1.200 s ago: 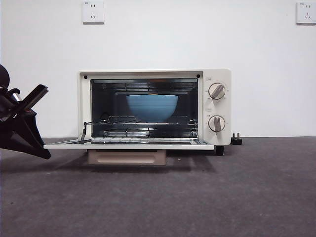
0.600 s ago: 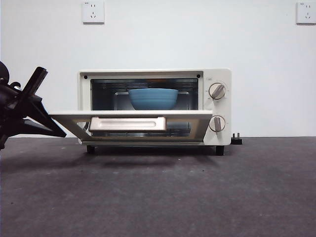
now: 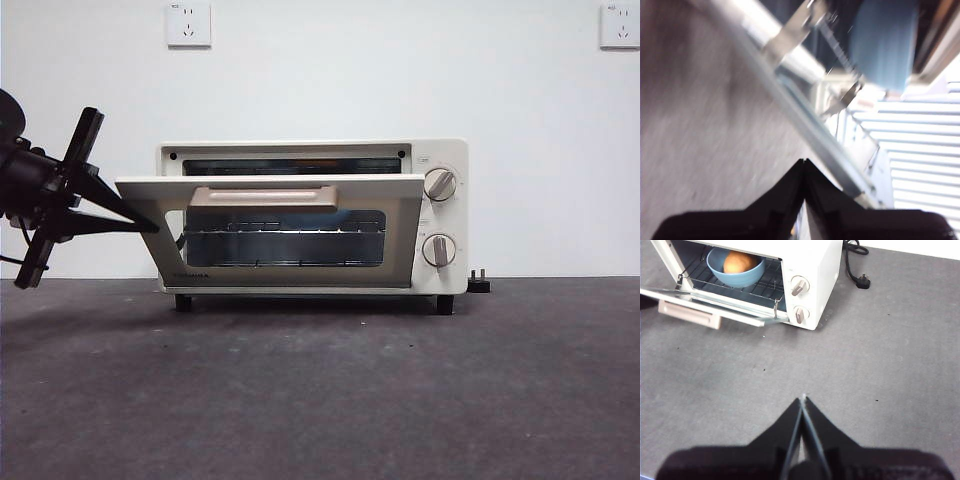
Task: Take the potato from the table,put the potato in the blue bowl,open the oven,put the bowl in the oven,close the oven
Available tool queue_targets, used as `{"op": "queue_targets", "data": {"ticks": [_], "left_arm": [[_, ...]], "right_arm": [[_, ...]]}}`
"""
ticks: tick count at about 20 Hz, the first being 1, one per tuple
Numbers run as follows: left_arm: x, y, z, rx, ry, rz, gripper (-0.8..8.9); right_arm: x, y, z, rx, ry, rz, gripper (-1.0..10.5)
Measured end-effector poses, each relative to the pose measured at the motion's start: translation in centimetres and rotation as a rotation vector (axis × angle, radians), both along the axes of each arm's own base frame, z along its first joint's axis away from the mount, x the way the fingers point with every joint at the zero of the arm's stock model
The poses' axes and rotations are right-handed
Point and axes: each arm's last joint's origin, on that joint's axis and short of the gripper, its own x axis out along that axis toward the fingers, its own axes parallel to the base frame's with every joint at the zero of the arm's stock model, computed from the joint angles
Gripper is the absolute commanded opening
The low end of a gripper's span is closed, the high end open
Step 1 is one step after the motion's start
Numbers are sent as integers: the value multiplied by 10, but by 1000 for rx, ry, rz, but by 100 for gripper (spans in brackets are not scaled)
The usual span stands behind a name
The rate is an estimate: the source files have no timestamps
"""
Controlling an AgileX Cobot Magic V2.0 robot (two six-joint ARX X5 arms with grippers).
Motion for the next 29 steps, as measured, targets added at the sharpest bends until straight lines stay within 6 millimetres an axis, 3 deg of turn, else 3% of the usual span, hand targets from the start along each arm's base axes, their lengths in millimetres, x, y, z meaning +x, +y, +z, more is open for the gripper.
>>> {"op": "queue_targets", "data": {"ticks": [12,17,21,24,26,29], "left_arm": [[27,1,42,-178,-72,161,-8],[40,1,74,-200,-147,157,-8],[38,0,78,-220,-149,82,-8],[28,-3,92,-215,-164,34,-8],[12,-4,117,-190,-233,17,-8],[-29,-6,162,-110,-400,-17,-7]], "right_arm": [[2,2,2,14,-20,0,-8],[6,4,1,4,-5,0,-8],[10,7,0,-6,8,-1,-8],[10,7,-1,-7,9,0,-8],[10,7,0,-6,7,-1,-8],[7,5,1,1,-4,-1,-8]]}}
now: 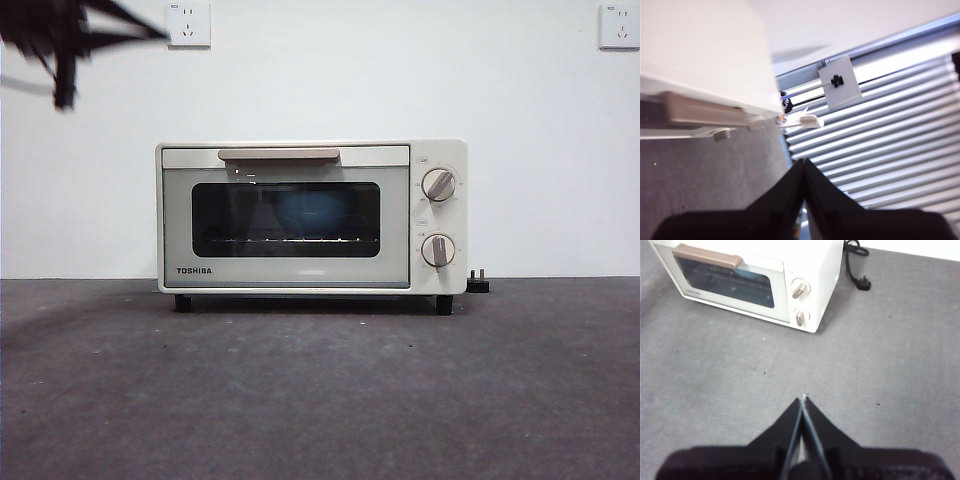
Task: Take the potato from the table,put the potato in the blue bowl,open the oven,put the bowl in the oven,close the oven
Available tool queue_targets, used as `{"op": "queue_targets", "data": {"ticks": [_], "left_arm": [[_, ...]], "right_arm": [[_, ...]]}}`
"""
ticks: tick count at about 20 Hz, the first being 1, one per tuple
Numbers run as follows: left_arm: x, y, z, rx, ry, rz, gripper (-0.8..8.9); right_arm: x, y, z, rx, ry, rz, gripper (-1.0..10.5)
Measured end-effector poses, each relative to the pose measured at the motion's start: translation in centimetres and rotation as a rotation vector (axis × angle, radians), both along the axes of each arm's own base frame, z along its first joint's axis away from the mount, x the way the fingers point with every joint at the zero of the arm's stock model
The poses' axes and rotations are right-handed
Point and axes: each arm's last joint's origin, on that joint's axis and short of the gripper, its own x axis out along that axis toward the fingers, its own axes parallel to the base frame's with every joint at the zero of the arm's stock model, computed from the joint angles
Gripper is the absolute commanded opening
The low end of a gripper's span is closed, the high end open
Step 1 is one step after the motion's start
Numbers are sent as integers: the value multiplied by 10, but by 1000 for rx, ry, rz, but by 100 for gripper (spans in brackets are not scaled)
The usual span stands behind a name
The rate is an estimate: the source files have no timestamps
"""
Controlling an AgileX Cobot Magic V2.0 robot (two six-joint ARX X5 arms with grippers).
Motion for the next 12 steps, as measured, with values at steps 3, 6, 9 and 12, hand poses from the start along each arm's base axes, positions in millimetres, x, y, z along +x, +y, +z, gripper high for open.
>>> {"op": "queue_targets", "data": {"ticks": [3,6,9,12], "left_arm": [[-51,-1,32,161,-136,104,-7],[-114,1,54,435,-272,271,-7],[-164,3,67,663,-372,420,-6],[-199,5,75,790,-464,500,-5]], "right_arm": [[-2,-1,-1,-7,8,-2,0],[-3,-2,-4,-29,41,-1,0],[-3,-2,-4,-30,41,-2,0],[-3,-2,-4,-30,41,-2,0]]}}
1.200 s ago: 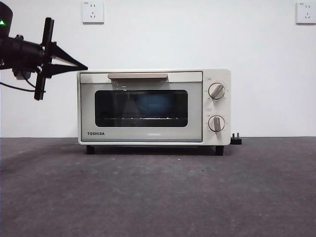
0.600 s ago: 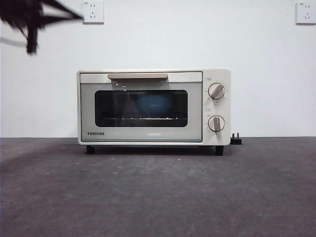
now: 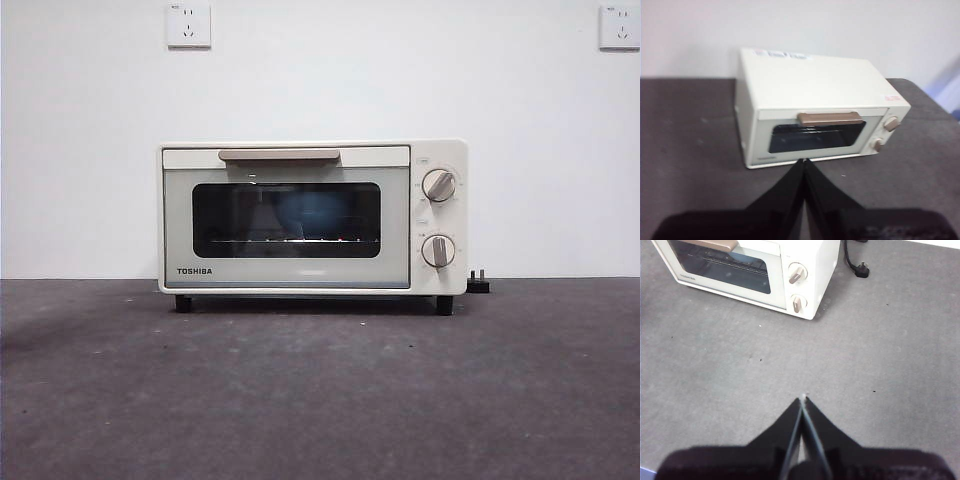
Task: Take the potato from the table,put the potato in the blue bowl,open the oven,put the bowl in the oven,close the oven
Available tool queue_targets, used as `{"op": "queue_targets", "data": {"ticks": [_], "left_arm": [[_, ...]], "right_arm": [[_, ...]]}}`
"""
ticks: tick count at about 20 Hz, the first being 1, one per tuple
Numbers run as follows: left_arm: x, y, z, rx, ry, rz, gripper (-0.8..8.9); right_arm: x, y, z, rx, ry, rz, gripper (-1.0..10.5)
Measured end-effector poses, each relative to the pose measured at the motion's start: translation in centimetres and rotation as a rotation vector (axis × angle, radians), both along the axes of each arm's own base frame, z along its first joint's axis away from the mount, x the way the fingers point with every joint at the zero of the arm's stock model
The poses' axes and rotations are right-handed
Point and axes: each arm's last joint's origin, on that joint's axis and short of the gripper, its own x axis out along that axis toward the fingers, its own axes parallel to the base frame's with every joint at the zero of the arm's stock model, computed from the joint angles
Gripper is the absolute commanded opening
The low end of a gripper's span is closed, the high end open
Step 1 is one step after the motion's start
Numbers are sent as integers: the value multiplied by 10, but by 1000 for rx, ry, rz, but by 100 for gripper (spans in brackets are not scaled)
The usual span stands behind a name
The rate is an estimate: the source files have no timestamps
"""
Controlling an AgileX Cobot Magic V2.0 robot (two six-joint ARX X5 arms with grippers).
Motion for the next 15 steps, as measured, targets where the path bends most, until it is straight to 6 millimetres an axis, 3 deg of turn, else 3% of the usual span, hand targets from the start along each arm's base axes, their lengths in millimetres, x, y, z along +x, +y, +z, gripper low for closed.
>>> {"op": "queue_targets", "data": {"ticks": [5,12,15], "left_arm": [[-12,-1,2,35,-25,-11,-4],[23,1,-12,29,92,-13,-4],[26,1,-14,29,106,-11,-4]], "right_arm": [[0,0,0,-1,1,0,1],[0,0,0,-1,2,0,1],[0,0,0,-2,2,0,1]]}}
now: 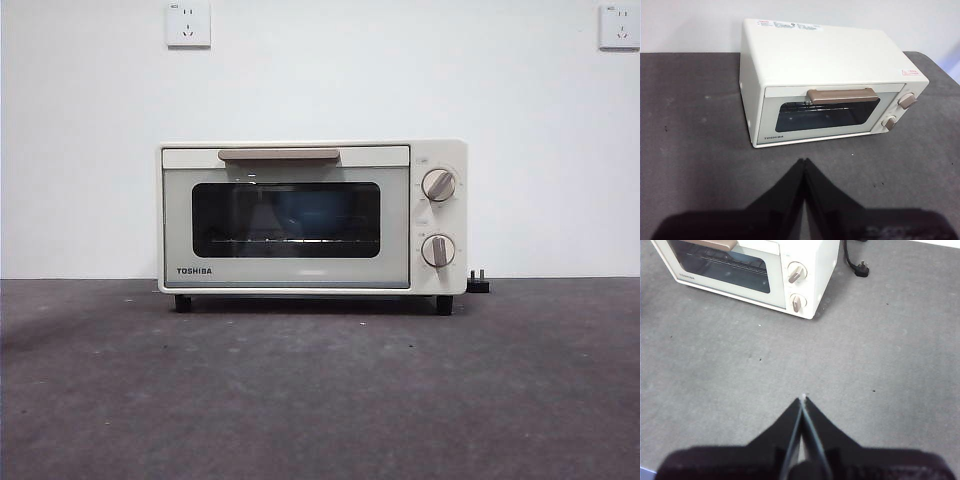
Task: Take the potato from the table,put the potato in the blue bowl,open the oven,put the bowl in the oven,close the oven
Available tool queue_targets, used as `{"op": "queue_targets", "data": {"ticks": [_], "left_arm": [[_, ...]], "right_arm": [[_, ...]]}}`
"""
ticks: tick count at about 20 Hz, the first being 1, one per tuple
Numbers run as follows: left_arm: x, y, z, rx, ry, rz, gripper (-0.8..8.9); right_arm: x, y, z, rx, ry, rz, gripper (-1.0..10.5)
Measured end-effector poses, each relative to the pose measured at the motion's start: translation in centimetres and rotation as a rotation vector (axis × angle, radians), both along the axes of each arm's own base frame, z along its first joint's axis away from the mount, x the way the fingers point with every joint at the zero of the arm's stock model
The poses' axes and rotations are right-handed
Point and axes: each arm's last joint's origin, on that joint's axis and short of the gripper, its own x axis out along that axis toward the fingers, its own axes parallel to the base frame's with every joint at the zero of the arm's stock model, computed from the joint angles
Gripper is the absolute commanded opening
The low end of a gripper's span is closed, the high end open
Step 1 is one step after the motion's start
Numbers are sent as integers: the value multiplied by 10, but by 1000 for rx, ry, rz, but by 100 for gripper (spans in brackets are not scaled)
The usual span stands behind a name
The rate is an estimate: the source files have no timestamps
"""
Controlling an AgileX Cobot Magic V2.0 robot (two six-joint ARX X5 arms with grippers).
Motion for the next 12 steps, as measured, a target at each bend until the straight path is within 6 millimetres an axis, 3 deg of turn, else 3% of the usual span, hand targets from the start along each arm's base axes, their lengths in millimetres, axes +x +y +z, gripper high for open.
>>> {"op": "queue_targets", "data": {"ticks": [3,6,9,12], "left_arm": [[-7,-1,0,62,-103,28,-4],[-21,0,-19,114,-279,103,-4],[-28,0,-61,120,-424,120,-4],[-36,3,-123,145,-430,213,-4]], "right_arm": [[0,0,0,0,0,0,0],[1,1,0,-2,3,0,0],[2,1,-1,-5,7,0,1],[2,1,-1,-5,7,0,1]]}}
